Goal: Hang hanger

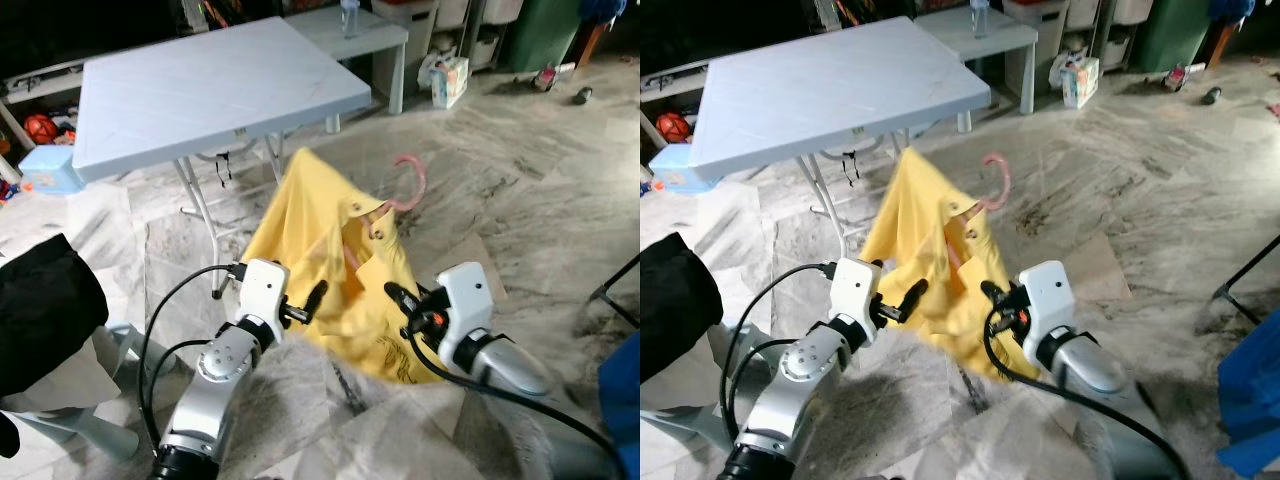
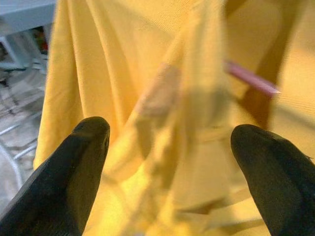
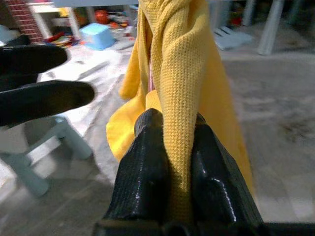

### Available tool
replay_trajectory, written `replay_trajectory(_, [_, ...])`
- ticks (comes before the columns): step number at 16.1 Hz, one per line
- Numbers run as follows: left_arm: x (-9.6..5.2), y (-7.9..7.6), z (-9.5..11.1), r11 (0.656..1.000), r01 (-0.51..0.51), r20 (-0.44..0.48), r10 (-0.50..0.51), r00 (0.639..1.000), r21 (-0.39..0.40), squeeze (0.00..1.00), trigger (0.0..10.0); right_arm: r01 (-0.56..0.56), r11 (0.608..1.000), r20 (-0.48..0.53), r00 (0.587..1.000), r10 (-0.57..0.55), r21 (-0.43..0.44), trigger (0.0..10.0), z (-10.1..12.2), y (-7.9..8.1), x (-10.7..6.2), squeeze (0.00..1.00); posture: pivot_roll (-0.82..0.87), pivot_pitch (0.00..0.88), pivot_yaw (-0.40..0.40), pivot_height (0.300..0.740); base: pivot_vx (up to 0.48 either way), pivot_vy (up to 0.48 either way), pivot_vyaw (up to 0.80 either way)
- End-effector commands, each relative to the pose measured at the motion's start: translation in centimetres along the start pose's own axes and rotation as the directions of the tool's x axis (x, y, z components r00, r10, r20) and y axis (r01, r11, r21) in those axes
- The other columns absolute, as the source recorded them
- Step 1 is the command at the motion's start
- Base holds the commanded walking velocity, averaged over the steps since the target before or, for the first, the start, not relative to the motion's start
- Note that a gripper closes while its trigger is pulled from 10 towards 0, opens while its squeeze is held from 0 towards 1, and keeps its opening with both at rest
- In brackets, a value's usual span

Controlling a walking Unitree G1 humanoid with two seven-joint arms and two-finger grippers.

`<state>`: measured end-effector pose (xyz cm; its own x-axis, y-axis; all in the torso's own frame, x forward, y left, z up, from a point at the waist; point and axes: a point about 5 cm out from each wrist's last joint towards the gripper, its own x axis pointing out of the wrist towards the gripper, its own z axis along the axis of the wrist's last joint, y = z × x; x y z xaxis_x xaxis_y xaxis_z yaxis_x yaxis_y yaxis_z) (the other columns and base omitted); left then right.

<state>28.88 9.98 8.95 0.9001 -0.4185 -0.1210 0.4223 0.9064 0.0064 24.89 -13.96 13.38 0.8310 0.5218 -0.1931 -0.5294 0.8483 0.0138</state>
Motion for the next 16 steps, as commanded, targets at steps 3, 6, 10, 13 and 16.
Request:
replay_trajectory(3, [0.1,1.0,0.6,1.000,-0.030,0.043,0.030,0.999,0.001,0.00,10.0,-0.064,0.998,0.026,0.998,0.064,-0.015,10.0,0.6,0.4,-0.5,0.00,-0.10,0.050,0.043,0.740,0.000,0.000,0.00])
replay_trajectory(6, [-1.0,2.7,0.9,0.991,-0.126,0.059,0.128,0.990,-0.038,0.00,10.0,-0.040,0.998,0.024,0.999,0.041,-0.043,10.0,0.1,0.7,-0.6,0.00,-0.09,0.045,0.046,0.740,0.000,0.000,0.00])
replay_trajectory(10, [-2.8,3.5,0.2,0.985,-0.165,0.049,0.167,0.985,-0.052,0.00,10.0,0.045,0.995,0.058,0.998,-0.040,-0.089,10.0,0.2,0.5,-0.3,0.00,-0.08,0.041,0.047,0.740,0.000,0.000,0.00])
replay_trajectory(13, [-2.8,3.3,0.1,0.985,-0.163,0.048,0.166,0.985,-0.060,0.00,10.0,0.045,0.993,0.053,0.998,-0.039,-0.109,10.0,0.0,0.5,-0.2,0.00,-0.08,0.043,0.044,0.740,0.177,0.000,0.00])
replay_trajectory(16, [-2.5,3.1,0.4,0.985,-0.162,0.055,0.165,0.985,-0.067,0.00,10.0,0.014,0.990,0.064,0.998,-0.005,-0.141,10.0,-0.1,1.1,-0.3,0.00,-0.09,0.041,0.046,0.740,0.279,0.000,0.00])
